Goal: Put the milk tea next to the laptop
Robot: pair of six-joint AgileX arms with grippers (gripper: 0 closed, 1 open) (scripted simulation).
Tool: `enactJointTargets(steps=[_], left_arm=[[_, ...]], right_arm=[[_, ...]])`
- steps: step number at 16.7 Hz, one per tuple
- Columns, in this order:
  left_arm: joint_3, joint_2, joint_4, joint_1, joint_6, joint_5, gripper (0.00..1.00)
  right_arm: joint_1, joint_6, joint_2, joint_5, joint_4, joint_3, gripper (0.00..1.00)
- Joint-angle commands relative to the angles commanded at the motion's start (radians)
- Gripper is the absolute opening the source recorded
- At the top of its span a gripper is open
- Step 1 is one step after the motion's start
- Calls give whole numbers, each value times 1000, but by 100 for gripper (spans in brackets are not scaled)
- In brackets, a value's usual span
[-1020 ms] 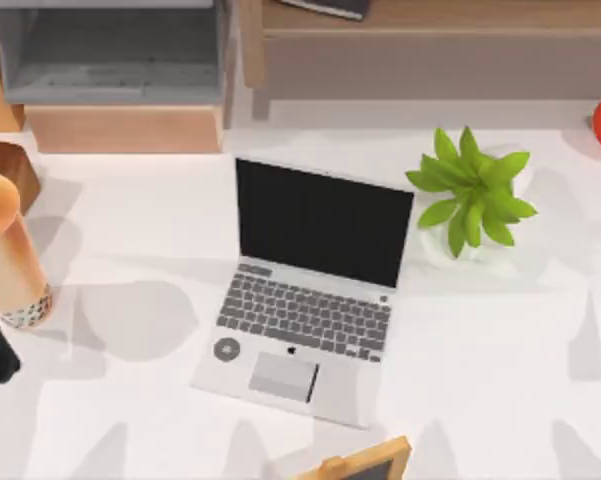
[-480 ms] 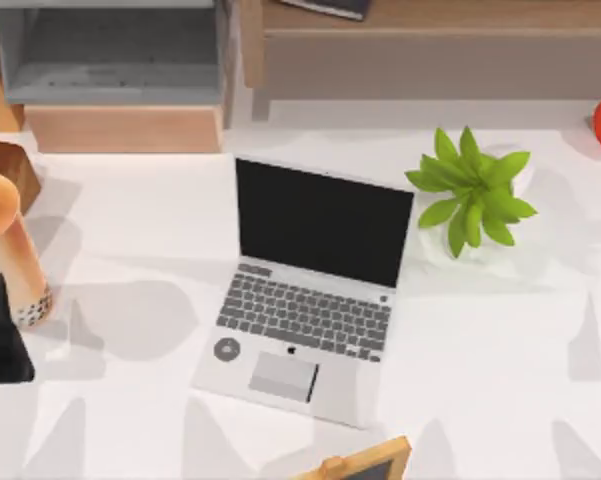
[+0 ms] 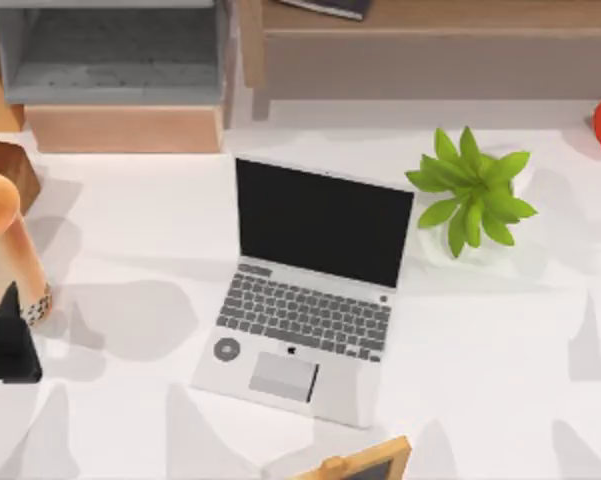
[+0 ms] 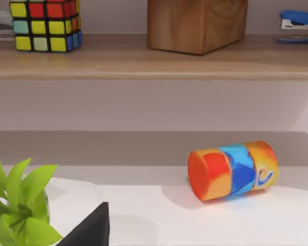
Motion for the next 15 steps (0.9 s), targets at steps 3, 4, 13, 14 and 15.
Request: enactJointTargets(steps=[3, 4, 13, 14, 15], left_arm=[[-5, -4, -2, -2, 0, -1, 100], [-5, -1, 0, -2, 0, -1, 100], [58, 455, 396, -11, 3, -7, 100], [70, 532, 461, -13, 4, -8, 100], [82, 605, 524, -15, 4, -9, 100]], right_arm=[[0, 0, 0, 0, 0, 0, 100], [0, 0, 0, 0, 0, 0, 100], [0, 0, 0, 0, 0, 0, 100], [0, 0, 0, 0, 0, 0, 100], [0, 0, 0, 0, 0, 0, 100]])
